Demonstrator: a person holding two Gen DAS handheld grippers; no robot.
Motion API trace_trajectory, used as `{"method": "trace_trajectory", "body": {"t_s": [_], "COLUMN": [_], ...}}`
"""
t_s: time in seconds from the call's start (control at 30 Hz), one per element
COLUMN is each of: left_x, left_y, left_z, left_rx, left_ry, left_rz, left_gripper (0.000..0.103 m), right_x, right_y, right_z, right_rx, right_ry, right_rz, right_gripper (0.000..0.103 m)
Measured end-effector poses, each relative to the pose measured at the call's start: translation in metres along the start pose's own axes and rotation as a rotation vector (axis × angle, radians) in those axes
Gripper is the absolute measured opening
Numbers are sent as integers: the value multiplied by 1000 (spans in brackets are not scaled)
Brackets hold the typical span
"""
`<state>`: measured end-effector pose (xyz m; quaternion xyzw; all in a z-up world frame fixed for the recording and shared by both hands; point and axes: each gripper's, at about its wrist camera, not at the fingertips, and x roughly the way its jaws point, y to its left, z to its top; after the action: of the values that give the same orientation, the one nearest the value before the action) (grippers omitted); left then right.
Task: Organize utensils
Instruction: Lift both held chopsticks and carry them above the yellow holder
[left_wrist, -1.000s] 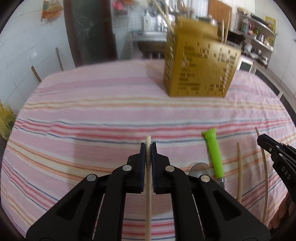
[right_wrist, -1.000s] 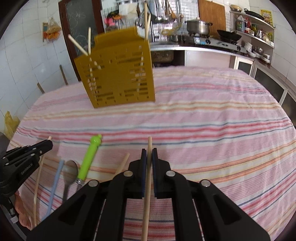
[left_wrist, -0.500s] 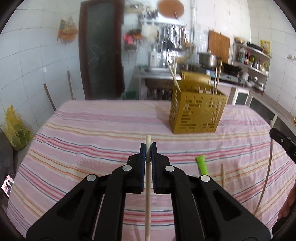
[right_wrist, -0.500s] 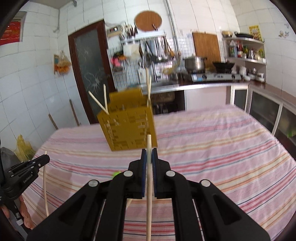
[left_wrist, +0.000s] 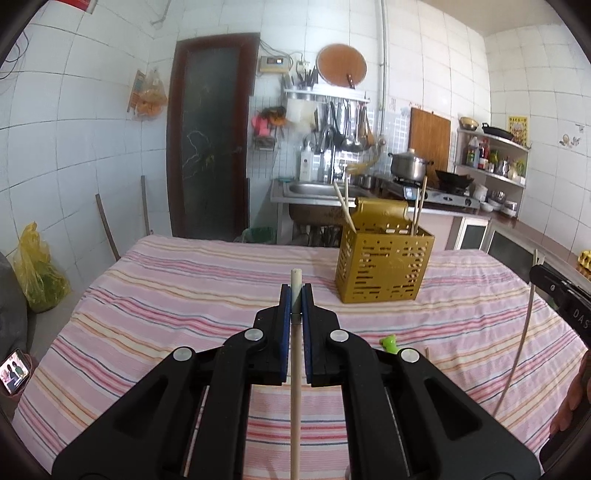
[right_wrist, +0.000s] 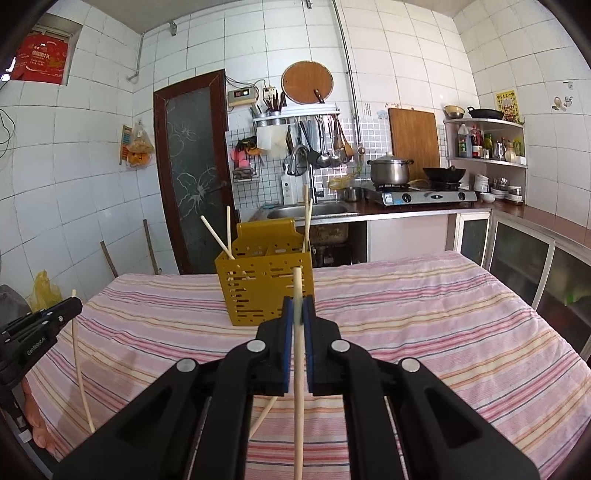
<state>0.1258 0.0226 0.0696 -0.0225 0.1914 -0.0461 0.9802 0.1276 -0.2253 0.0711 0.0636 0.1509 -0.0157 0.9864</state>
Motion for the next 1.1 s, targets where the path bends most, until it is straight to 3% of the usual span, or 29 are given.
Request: {"method": "trace_trajectory", "body": {"t_s": [0.27,0.53,0.73,0.87,1.1], "left_x": [-1,17,48,75,138], "left_y": [-8,-27,-44,-58,-84], "left_z": [32,98,162,197,236], "left_rx": [-9,-11,-46,-48,-50], "left_ry": [-54,-134,-195,-245,-308], "left_rz": [-45,-87,-138,-126,-117], "left_gripper": [5,5,5,5,5], "right_x": [2,22,41,60,104], "right_y": [3,7,8,7,13], "right_z": [19,73,125,161,194], "right_rx": [-4,0,-22,-21,-35], "right_ry": [-52,-112,-165,-194,-208], "right_rz": [3,15,7,3,10], "right_gripper": [6,6,6,6,6]}}
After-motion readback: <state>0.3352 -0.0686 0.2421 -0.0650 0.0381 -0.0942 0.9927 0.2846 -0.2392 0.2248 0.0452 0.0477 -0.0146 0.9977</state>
